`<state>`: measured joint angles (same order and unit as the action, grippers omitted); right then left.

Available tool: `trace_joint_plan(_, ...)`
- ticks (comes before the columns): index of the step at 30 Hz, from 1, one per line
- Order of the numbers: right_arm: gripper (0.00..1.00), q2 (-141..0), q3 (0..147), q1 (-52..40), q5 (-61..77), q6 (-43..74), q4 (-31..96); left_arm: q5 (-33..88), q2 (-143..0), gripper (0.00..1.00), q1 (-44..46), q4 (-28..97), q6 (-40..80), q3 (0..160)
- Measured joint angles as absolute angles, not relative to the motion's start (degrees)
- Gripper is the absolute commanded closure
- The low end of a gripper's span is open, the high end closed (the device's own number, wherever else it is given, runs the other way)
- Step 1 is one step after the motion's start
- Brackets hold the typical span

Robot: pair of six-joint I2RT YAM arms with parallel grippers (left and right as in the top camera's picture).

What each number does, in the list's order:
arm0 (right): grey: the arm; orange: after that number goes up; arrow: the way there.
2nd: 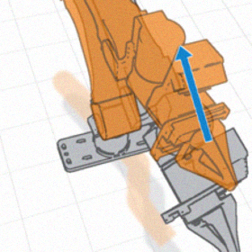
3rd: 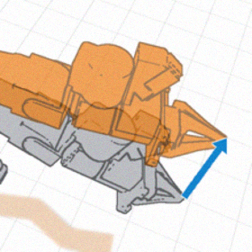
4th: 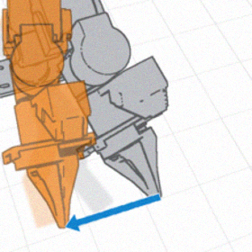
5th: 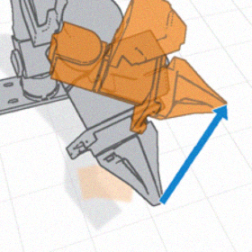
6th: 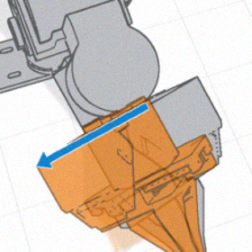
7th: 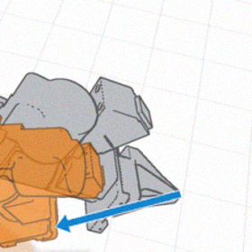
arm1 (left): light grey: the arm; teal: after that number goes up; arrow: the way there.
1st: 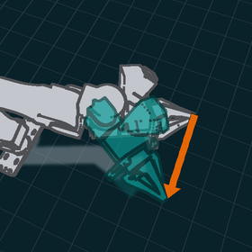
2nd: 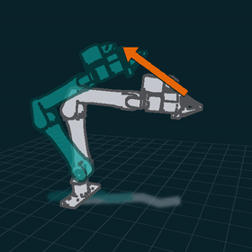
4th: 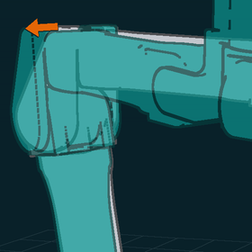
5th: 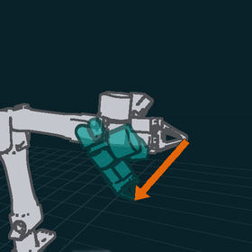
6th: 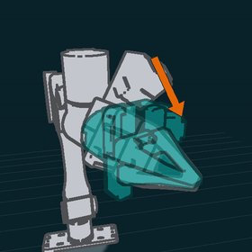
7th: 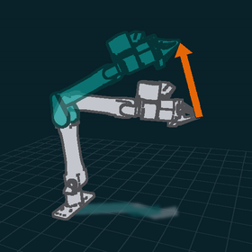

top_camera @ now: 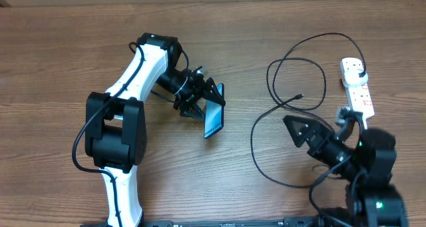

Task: Plug charger to phone and switch on socket
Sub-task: 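Move the right gripper toward the phone held by the left gripper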

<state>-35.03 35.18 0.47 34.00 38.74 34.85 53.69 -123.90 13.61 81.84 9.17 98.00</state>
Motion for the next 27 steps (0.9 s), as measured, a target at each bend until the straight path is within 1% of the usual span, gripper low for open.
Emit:
trace_joint_plan(4, 0.01, -40.6, 40.9, -7.5, 33.4, 37.3, 35.1, 54.9, -123.9, 0.29, 13.5, 78.5, 12.2, 98.0)
trace_joint_plan(7, 0.01, -43.5, 41.9, -15.0, 29.4, 37.4, 35.2, 55.4, -123.9, 0.29, 13.4, 75.6, 15.4, 98.0)
trace_joint_plan(10, 0.00, -47.0, 41.9, -24.3, 21.9, 39.4, 35.5, 57.1, -123.9, 0.29, 13.4, 72.5, 18.4, 98.0)
trace_joint_plan(17, 0.00, -53.4, 41.9, -39.8, 2.7, 45.2, 32.9, 62.1, -123.9, 0.29, 13.4, 66.8, 25.0, 98.0)
trace_joint_plan(22, 0.00, -59.8, 41.9, -46.3, -7.6, 47.0, 27.3, 63.5, -123.9, 0.29, 13.4, 65.3, 28.4, 98.0)
trace_joint_plan(27, 0.01, -65.3, 41.9, -47.0, -11.9, 47.8, 20.4, 64.1, -123.9, 0.29, 13.4, 65.3, 29.9, 98.0)
